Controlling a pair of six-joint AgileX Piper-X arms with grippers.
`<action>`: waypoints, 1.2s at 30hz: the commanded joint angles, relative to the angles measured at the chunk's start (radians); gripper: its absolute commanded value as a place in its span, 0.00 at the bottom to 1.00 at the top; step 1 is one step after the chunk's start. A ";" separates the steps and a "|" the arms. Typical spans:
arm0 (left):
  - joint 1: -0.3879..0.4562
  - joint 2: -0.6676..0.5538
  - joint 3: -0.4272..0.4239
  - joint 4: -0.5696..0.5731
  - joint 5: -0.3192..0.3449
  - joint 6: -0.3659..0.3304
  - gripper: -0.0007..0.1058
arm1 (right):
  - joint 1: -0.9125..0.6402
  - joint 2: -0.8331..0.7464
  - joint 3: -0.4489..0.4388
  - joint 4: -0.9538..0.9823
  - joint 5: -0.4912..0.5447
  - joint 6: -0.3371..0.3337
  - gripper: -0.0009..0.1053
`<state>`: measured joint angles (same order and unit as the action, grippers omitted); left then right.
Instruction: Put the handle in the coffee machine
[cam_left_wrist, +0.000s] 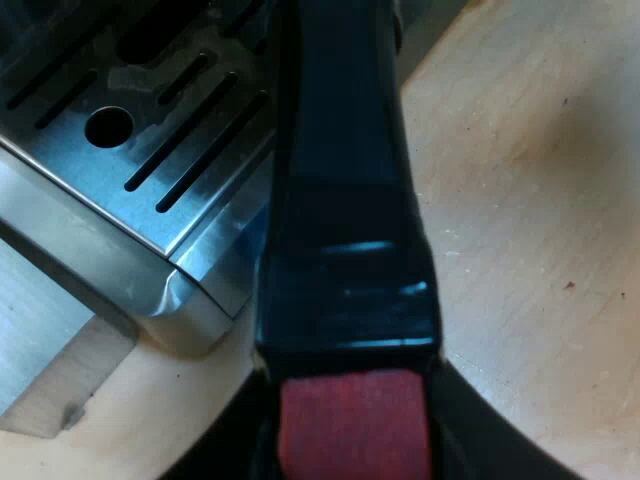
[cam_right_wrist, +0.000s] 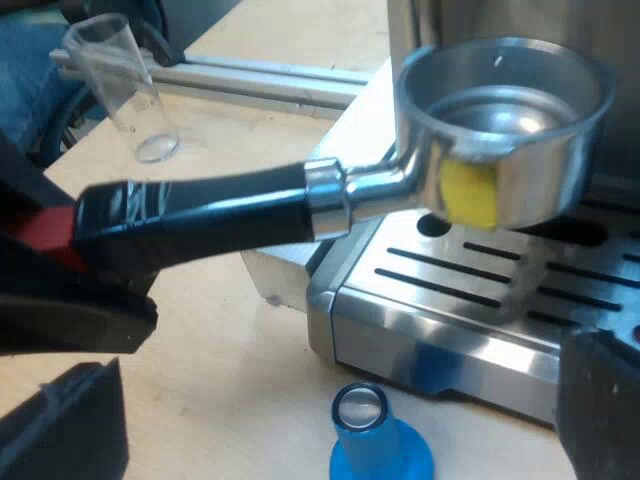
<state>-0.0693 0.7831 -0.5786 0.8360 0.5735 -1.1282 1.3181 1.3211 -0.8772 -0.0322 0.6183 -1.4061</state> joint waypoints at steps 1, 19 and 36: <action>0.000 -0.003 -0.006 -0.034 0.037 -0.007 0.01 | 0.003 0.023 -0.001 -0.065 0.007 -0.004 0.83; 0.000 0.104 -0.006 -0.044 0.078 0.146 0.01 | 0.003 0.050 -0.001 -0.099 0.125 -0.016 0.83; 0.143 0.152 -0.009 -0.134 0.226 0.147 0.01 | 0.003 0.083 -0.001 -0.187 0.245 -0.119 0.83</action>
<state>0.0730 0.9380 -0.5786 0.7314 0.7394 -0.9872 1.3181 1.3929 -0.8772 -0.1961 0.8480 -1.5023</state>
